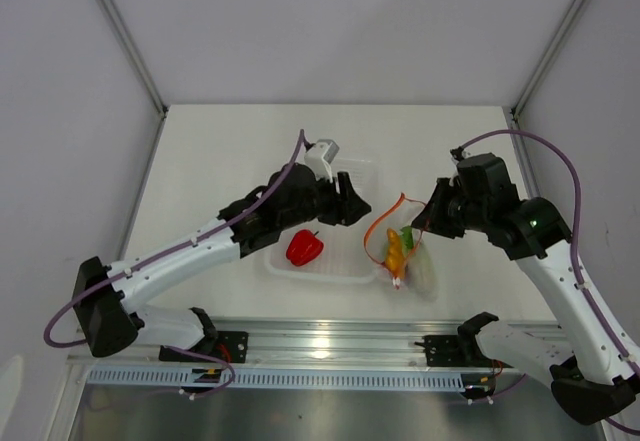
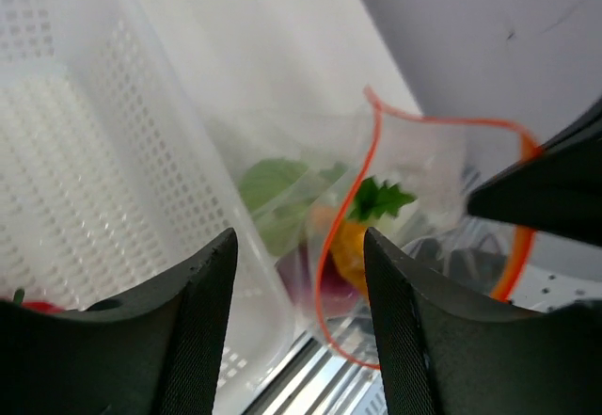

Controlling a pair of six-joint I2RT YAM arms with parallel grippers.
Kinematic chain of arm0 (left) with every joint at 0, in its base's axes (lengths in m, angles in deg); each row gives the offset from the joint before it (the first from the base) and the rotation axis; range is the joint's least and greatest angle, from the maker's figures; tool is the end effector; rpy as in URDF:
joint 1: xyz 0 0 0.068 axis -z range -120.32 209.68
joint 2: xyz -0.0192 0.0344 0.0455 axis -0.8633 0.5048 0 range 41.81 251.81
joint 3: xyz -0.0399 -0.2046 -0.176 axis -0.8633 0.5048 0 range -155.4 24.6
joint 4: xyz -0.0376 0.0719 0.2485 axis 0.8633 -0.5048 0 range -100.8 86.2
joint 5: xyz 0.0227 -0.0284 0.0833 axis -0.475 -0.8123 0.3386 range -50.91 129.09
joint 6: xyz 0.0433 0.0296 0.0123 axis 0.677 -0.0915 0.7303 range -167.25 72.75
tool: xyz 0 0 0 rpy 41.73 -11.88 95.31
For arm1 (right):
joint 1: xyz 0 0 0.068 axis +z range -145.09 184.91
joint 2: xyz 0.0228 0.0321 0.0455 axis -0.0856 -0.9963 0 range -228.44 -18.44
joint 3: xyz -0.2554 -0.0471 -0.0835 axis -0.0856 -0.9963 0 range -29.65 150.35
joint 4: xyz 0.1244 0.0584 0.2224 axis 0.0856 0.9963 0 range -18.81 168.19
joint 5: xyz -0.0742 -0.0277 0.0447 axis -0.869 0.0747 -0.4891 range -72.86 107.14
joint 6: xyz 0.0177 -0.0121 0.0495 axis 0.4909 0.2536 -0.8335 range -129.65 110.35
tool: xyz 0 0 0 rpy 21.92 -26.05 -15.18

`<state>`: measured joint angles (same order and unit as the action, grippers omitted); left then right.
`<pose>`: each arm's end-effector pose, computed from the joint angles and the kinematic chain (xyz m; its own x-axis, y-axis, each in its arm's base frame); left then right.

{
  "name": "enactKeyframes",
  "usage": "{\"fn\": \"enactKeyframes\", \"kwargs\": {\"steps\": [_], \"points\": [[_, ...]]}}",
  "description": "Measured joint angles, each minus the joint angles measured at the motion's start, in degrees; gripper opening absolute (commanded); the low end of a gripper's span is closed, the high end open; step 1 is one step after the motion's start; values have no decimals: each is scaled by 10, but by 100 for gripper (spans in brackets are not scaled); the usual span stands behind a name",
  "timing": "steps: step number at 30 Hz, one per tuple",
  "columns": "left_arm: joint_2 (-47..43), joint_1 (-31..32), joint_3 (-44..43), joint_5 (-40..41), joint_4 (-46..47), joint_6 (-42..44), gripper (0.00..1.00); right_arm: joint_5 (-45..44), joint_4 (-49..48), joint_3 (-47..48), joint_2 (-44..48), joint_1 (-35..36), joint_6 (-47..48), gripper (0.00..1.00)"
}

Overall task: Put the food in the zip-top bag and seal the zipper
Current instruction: Place the fake vegetable in the zipper food storage bag, then adjust the zipper food storage bag at the center of the board.

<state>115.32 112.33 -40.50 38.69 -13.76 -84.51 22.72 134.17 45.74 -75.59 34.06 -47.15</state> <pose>0.1819 -0.2388 0.3556 -0.6359 -0.1646 -0.7540 0.5202 0.6303 -0.5763 0.1454 0.0851 0.3920 -0.8195 0.2367 -0.5219 -0.0582 0.8716 0.4867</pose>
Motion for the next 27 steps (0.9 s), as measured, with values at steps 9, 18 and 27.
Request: {"fn": "enactKeyframes", "kwargs": {"steps": [9,18,27], "points": [[45,36,38,-31,-26,-3,50,-1,0,1,3,0,0,0],[71,49,34,-65,-26,-8,0,-14,0,-10,18,0,0,0],[122,50,-147,-138,-88,1,1,-122,56,41,-40,0,11,0]]}}
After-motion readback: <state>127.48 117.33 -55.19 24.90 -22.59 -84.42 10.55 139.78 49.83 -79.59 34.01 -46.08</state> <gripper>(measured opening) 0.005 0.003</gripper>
